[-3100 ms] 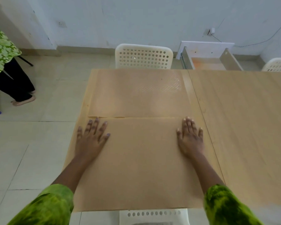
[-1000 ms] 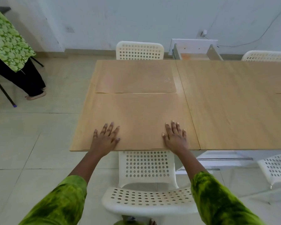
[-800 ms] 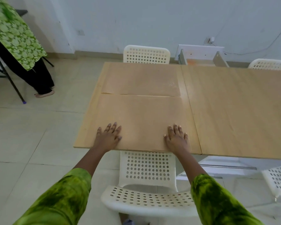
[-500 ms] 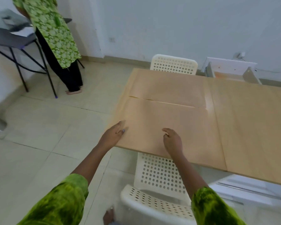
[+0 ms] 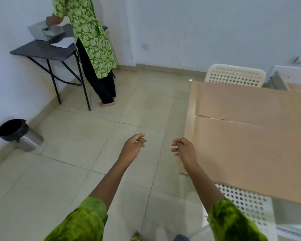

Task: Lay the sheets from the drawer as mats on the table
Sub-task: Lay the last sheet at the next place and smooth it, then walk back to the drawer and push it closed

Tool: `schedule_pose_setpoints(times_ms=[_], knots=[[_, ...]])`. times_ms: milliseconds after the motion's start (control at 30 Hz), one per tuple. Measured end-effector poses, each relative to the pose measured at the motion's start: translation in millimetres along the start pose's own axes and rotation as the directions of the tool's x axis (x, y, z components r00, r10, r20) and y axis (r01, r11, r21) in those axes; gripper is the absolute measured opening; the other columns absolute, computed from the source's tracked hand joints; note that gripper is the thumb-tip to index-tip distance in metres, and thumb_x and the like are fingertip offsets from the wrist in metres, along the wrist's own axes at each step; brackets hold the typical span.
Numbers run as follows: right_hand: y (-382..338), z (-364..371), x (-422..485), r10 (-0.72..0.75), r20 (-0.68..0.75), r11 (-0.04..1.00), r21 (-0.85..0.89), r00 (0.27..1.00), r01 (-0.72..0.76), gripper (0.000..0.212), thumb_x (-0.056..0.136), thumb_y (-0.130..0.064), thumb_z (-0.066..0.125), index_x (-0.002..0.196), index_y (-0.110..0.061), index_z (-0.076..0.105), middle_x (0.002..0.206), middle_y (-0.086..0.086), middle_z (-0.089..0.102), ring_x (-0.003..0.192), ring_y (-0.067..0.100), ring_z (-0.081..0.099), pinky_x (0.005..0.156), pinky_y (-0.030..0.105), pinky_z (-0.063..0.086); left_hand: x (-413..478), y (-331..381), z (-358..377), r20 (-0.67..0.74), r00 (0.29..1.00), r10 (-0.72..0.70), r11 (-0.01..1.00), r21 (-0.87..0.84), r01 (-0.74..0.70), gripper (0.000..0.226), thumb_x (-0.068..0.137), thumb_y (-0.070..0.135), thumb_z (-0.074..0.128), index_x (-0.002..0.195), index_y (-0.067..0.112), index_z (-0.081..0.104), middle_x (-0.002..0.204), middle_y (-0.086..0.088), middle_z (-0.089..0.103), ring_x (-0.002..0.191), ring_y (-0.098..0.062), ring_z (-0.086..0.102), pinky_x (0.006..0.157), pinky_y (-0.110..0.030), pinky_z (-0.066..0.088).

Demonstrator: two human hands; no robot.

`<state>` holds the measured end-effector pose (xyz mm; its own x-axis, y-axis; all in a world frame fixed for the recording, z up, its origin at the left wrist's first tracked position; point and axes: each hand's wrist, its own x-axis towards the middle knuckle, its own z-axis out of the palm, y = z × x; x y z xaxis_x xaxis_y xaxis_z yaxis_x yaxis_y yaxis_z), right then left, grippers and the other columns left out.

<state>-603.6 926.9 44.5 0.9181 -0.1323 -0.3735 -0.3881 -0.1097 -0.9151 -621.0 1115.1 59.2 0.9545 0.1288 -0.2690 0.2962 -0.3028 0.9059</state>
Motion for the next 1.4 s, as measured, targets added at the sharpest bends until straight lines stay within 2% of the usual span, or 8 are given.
schedule_pose_setpoints(times_ms=[100, 267, 533, 767, 1033, 1400], knots=[[-13, 32, 9, 0.027, -0.011, 0.999, 0.044, 1.0, -0.026, 0.032, 0.088, 0.005, 0.032, 0.081, -0.013, 0.057, 0.08, 0.004, 0.058, 0.061, 0.014, 0.053, 0.055, 0.022, 0.038, 24, -4, -36, -0.006, 1.0, 0.016, 1.0, -0.008, -0.016, 0.027, 0.096, 0.014, 0.042, 0.119, 0.012, 0.056, 0.102, 0.0, 0.063, 0.086, -0.014, 0.06, 0.068, -0.021, 0.046], [-29, 72, 42, 0.042, -0.026, 0.998, 0.053, 0.999, -0.041, 0.029, 0.089, 0.004, 0.034, 0.082, -0.011, 0.057, 0.075, 0.003, 0.059, 0.061, 0.015, 0.054, 0.055, 0.023, 0.038, 74, -3, -68, 0.009, 0.999, 0.032, 0.999, -0.01, -0.032, 0.026, 0.095, 0.012, 0.042, 0.116, 0.01, 0.057, 0.102, -0.003, 0.064, 0.085, -0.016, 0.06, 0.068, -0.023, 0.046], [-66, 105, 134, 0.03, -0.067, 0.998, 0.063, 0.997, -0.026, 0.028, 0.09, 0.002, 0.034, 0.088, -0.009, 0.059, 0.082, 0.005, 0.061, 0.067, 0.015, 0.057, 0.06, 0.023, 0.044, 192, 24, -84, 0.083, 0.994, 0.064, 0.998, 0.012, -0.066, 0.026, 0.096, 0.013, 0.043, 0.116, 0.01, 0.058, 0.104, -0.003, 0.064, 0.089, -0.018, 0.061, 0.07, -0.024, 0.046], [-116, 103, 241, 0.089, -0.092, 0.996, 0.025, 0.992, -0.087, 0.026, 0.091, 0.001, 0.034, 0.094, -0.008, 0.058, 0.088, 0.007, 0.061, 0.07, 0.015, 0.058, 0.062, 0.023, 0.045, 319, 67, -76, 0.137, 0.989, 0.057, 0.998, 0.03, -0.062, 0.026, 0.096, 0.013, 0.043, 0.117, 0.008, 0.058, 0.104, -0.005, 0.064, 0.091, -0.021, 0.061, 0.071, -0.025, 0.046], [-174, 88, 356, 0.062, -0.201, 0.995, 0.084, 0.978, -0.046, 0.025, 0.093, -0.001, 0.033, 0.095, -0.007, 0.057, 0.088, 0.008, 0.06, 0.077, 0.02, 0.059, 0.067, 0.027, 0.047, 454, 118, -57, 0.271, 0.958, 0.088, 0.995, 0.019, -0.096, 0.022, 0.096, 0.014, 0.043, 0.111, 0.014, 0.058, 0.105, -0.003, 0.065, 0.091, -0.02, 0.062, 0.072, -0.026, 0.047], [-250, 55, 543, 0.157, -0.446, 0.96, 0.278, 0.881, -0.03, 0.024, 0.092, -0.001, 0.034, 0.095, -0.007, 0.057, 0.085, 0.008, 0.061, 0.069, 0.019, 0.059, 0.064, 0.029, 0.047, 677, 223, -2, 0.467, 0.865, 0.183, 0.981, -0.024, -0.195, 0.025, 0.096, 0.011, 0.043, 0.115, 0.006, 0.058, 0.103, -0.006, 0.064, 0.089, -0.021, 0.06, 0.07, -0.025, 0.045]])
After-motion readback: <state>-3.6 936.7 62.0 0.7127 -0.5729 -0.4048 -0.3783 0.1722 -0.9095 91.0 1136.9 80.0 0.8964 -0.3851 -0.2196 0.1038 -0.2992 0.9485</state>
